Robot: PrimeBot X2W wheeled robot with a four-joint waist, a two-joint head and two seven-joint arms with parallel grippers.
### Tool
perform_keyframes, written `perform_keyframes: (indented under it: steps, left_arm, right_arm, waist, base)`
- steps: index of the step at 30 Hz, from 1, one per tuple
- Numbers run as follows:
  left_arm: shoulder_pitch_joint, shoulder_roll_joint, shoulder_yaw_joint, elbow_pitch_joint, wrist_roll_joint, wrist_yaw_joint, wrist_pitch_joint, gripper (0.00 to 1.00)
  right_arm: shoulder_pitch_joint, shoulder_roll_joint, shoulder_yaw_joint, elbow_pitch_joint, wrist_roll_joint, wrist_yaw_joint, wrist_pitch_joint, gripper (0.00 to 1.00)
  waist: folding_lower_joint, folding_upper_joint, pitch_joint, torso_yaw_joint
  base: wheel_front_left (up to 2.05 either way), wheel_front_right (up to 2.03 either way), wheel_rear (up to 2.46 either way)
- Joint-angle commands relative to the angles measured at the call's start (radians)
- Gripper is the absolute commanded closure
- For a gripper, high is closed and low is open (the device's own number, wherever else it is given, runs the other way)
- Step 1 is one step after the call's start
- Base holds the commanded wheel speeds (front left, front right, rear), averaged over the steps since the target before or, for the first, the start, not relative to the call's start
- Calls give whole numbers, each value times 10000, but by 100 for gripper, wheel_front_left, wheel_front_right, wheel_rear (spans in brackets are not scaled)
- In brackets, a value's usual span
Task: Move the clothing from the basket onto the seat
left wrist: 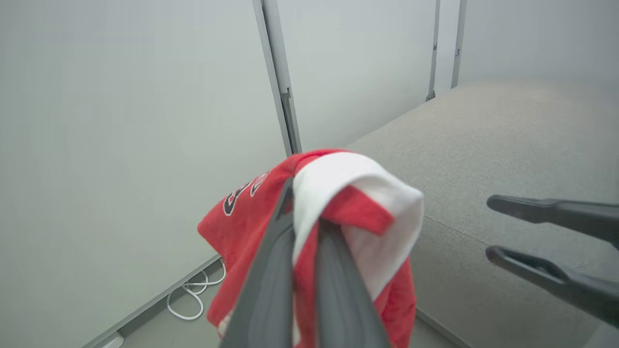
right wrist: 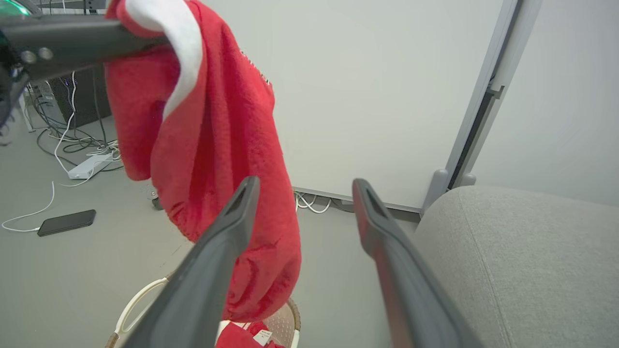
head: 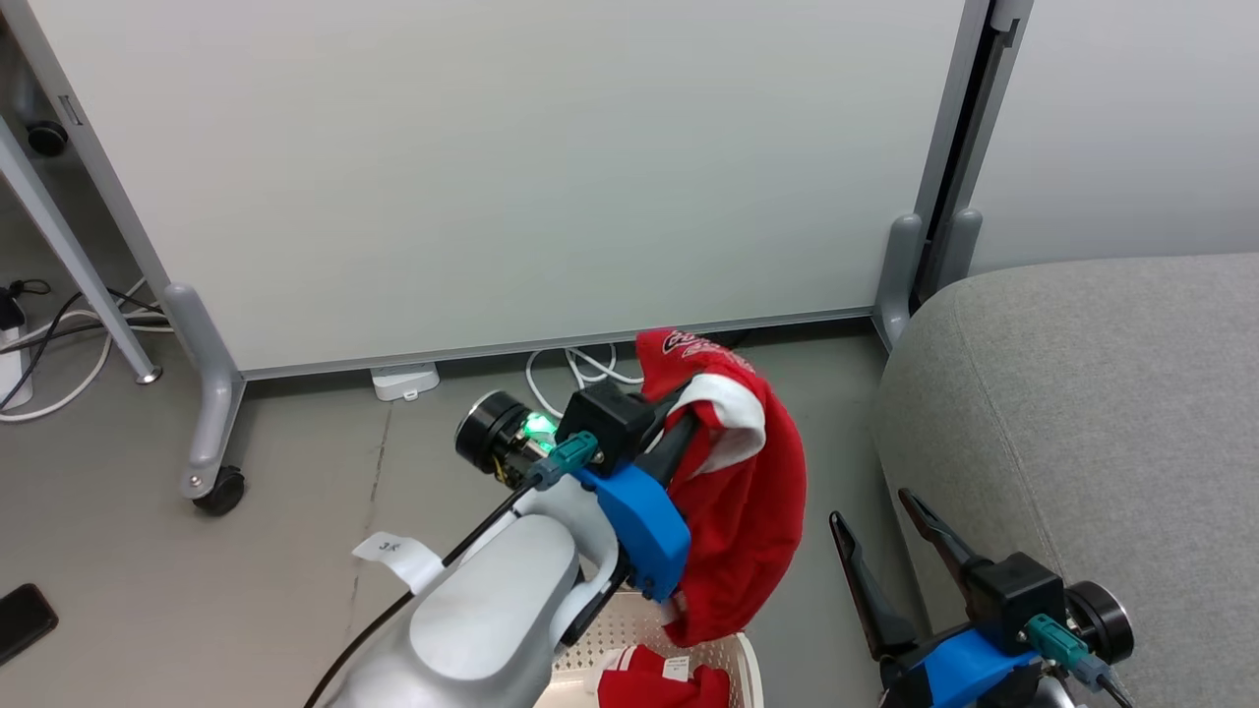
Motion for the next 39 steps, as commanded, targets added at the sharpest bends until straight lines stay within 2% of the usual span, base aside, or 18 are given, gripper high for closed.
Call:
perform_keyframes:
  steps: [1, 9, 23, 30, 39]
  left_arm:
    - [-282, 12, -101, -201, -124, 105, 61, 100]
    - [-654, 10, -447, -541, -477, 451, 82, 100]
    - [-909, 11, -856, -356, -871, 588, -58, 100]
    - [-1047, 8, -1076, -366, -1040, 626, -156, 100]
    - [-1143, 11, -1469, -398, -1314, 630, -242, 100]
  right_arm:
    - [131, -28, 24, -72, -12, 1, 76, 0]
    - [87, -28, 176, -196, -46, 1, 155, 0]
    - [-447, -28, 92, 171, -338, 3, 405, 0]
    - [-1710, -28, 652, 1779, -214, 1, 735, 0]
    - [-3567, -27, 1483, 4558, 944, 3, 540, 0]
  waist:
    - [2, -1, -20, -14]
    - [2, -1, 31, -132]
    - [2, -1, 199, -239]
    - [2, -1, 330, -215]
    - [2, -1, 360, -56]
  base:
    - [0, 0, 0]
    - [0, 0, 0]
    - [0, 0, 0]
    - [0, 0, 0]
    - [0, 0, 0]
